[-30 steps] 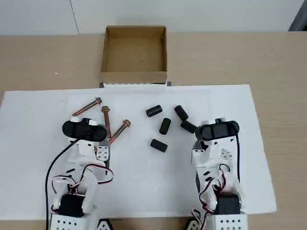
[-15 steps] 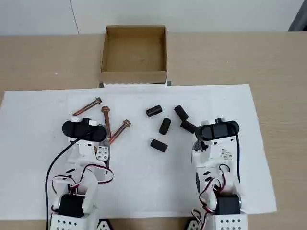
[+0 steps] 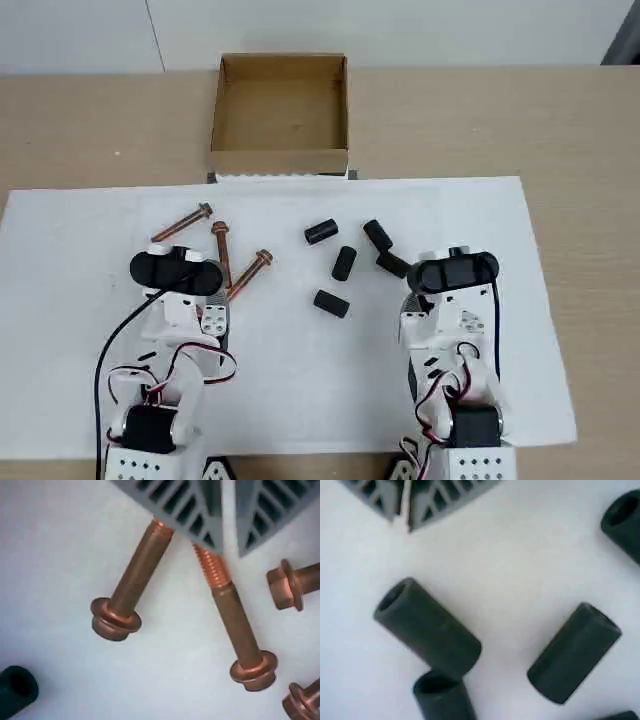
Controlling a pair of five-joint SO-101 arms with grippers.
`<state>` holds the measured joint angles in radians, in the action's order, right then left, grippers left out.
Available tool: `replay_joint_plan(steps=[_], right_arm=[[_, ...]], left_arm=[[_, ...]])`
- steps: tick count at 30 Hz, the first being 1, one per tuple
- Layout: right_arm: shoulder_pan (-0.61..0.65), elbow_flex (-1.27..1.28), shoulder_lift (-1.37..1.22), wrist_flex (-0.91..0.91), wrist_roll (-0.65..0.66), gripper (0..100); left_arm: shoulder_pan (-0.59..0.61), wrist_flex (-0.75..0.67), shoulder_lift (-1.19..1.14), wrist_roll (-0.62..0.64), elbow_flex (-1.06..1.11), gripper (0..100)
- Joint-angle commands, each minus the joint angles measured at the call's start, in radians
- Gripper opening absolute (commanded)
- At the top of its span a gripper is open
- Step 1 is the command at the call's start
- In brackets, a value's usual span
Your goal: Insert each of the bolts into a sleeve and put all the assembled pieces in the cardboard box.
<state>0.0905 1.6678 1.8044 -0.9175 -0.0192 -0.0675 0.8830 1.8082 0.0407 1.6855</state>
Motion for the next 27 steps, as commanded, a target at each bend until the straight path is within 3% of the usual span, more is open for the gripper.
replay_joint_plan(steps=[1,22,27], right_arm=[[-0.005,0.015,0.007,-0.002,-0.009,0.3],[-0.005,0.015,0.007,-0.002,-0.009,0.3],[-0.005,0.015,0.007,-0.002,-0.009,0.3]], left_arm=[[0.000,0.006,0.009,0.006,-0.004,1],[0.000,0.008,0.009,0.006,-0.004,1],[-0.072,0.003,0.009,-0.002,-0.004,1]])
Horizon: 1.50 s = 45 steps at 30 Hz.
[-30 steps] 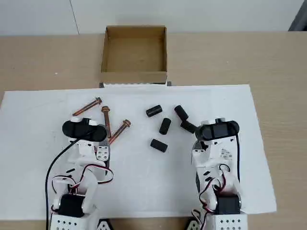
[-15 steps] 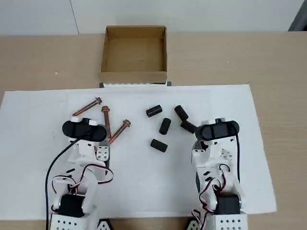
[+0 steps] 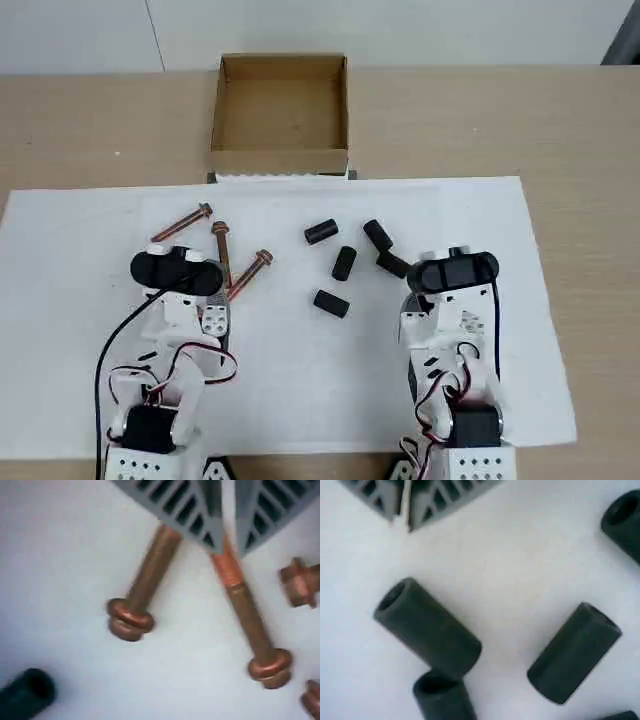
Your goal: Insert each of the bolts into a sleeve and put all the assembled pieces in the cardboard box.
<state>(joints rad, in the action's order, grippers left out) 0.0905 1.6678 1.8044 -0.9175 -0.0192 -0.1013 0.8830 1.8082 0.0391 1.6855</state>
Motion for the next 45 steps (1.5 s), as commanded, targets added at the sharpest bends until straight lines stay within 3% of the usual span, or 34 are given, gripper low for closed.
replay_joint_plan(steps=[1,10,18,26,32,45], right_arm=[[-0.005,0.015,0.007,-0.002,-0.009,0.3],[-0.005,0.015,0.007,-0.002,-0.009,0.3],[-0.005,0.015,0.007,-0.002,-0.009,0.3],[-0.005,0.015,0.007,-0.002,-0.009,0.3],[-0.005,0.015,0.007,-0.002,-0.009,0.3],[0.001,0.015,0.007,-0.001,-0.008,0.3]], left_arm=[[-0.051,0.003,0.009,0.000,-0.004,1],[-0.034,0.117,0.003,0.005,-0.219,16],[0.049,0.284,-0.074,-0.044,-0.455,16],[0.150,0.301,-0.499,-0.048,-0.822,16],[0.155,0.430,-0.746,-0.048,-1.092,6],[0.153,0.572,-0.951,-0.048,-1.299,1]])
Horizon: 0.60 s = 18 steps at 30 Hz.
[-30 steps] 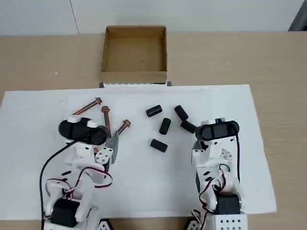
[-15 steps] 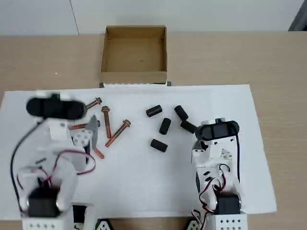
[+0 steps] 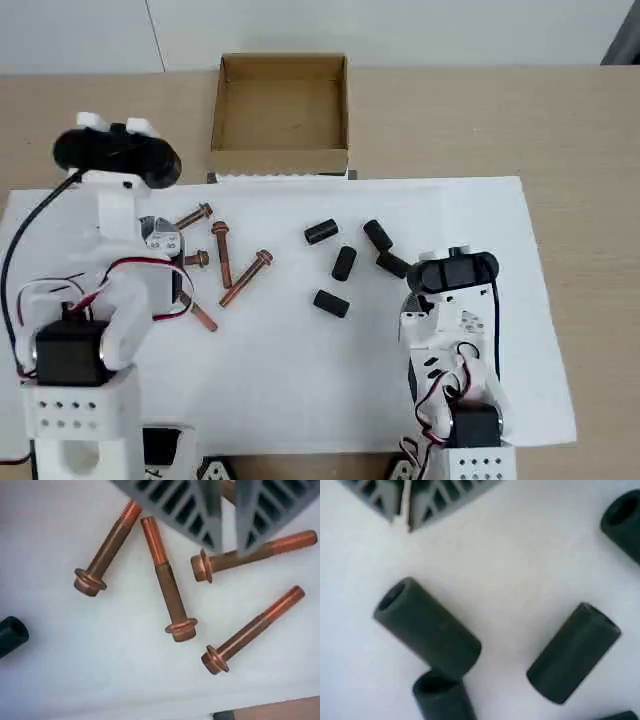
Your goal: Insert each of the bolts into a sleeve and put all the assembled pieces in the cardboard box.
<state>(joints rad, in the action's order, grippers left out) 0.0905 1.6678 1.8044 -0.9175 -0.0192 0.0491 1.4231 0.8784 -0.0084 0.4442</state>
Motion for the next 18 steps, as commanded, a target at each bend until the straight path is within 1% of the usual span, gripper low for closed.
replay_joint_plan(steps=[1,4,10,13,16,18], right_arm=[[0.004,0.015,0.007,0.004,-0.008,0.3],[0.045,0.014,0.007,-0.018,-0.003,0.4],[0.048,-0.230,-0.005,-0.248,-0.002,0.4],[0.045,-0.351,-0.016,-0.303,0.071,0.4],[0.044,-0.463,-0.101,-0.328,0.094,0.4],[0.044,-0.555,-0.206,-0.360,0.092,0.4]], left_arm=[[0.003,0.052,-0.032,0.000,-0.065,1],[0.005,0.095,-0.054,0.000,-0.090,1],[0.005,0.103,-0.104,0.000,-0.125,1],[0.005,0.104,-0.127,0.000,-0.128,1],[0.005,0.104,-0.149,0.000,-0.128,1],[0.005,0.104,-0.164,0.000,-0.128,1]])
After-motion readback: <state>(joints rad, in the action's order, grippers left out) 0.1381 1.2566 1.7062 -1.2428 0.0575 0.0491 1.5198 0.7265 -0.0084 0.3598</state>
